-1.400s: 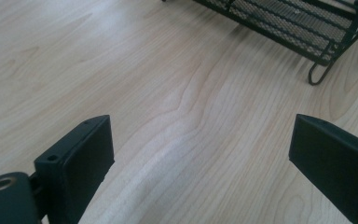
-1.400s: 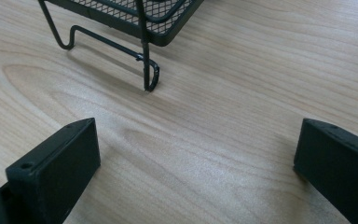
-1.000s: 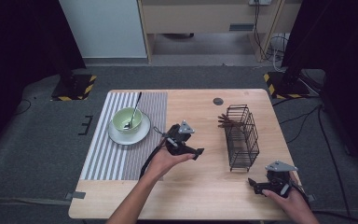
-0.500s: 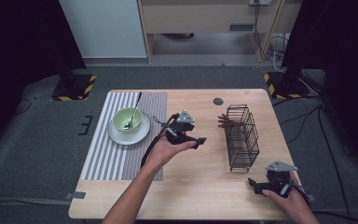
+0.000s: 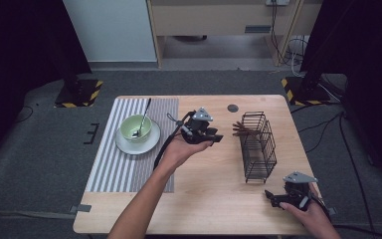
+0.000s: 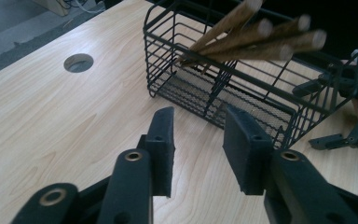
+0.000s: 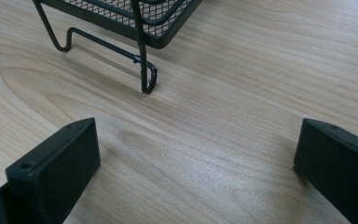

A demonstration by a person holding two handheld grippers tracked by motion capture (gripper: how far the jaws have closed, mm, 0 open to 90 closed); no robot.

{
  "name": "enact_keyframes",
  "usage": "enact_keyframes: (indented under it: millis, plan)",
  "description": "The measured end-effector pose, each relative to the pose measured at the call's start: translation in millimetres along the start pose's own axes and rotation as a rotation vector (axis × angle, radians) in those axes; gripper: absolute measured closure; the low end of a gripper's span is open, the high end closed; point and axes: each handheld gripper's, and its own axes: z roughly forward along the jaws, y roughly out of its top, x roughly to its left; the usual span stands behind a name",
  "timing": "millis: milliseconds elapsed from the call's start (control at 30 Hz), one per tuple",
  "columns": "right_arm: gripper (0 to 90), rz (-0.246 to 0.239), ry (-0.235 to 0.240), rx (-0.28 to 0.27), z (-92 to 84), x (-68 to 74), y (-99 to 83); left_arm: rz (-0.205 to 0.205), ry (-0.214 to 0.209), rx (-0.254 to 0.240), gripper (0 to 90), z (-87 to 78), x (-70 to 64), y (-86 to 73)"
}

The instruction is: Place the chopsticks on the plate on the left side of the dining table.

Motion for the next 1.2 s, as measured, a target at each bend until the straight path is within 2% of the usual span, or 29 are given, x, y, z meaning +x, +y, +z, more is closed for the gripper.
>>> enact_keyframes:
  millis: [200, 433, 600, 833, 1200]
  plan:
    - [0.3, 0.000, 0.001, 0.001, -0.1, 0.0, 0.0, 0.036, -0.016, -0.011, 70.4, 3.4, -1.7, 16.3]
    - [0.3, 0.002, 0.000, -0.001, 0.1, 0.2, 0.0, 0.052, -0.017, -0.027, 68.5, 8.1, -1.5, 25.3]
    - [0.3, 0.002, 0.000, -0.001, 0.1, 0.2, 0.0, 0.057, -0.015, -0.034, 67.1, 7.0, -1.9, 28.8]
    - [0.3, 0.002, 0.001, -0.001, 0.0, 0.1, 0.0, 0.070, -0.033, -0.053, 62.9, 5.5, -2.6, 32.3]
    - [0.3, 0.002, 0.000, -0.001, 0.0, 0.1, 0.0, 0.054, -0.045, -0.081, 60.4, 4.4, -1.3, 33.0]
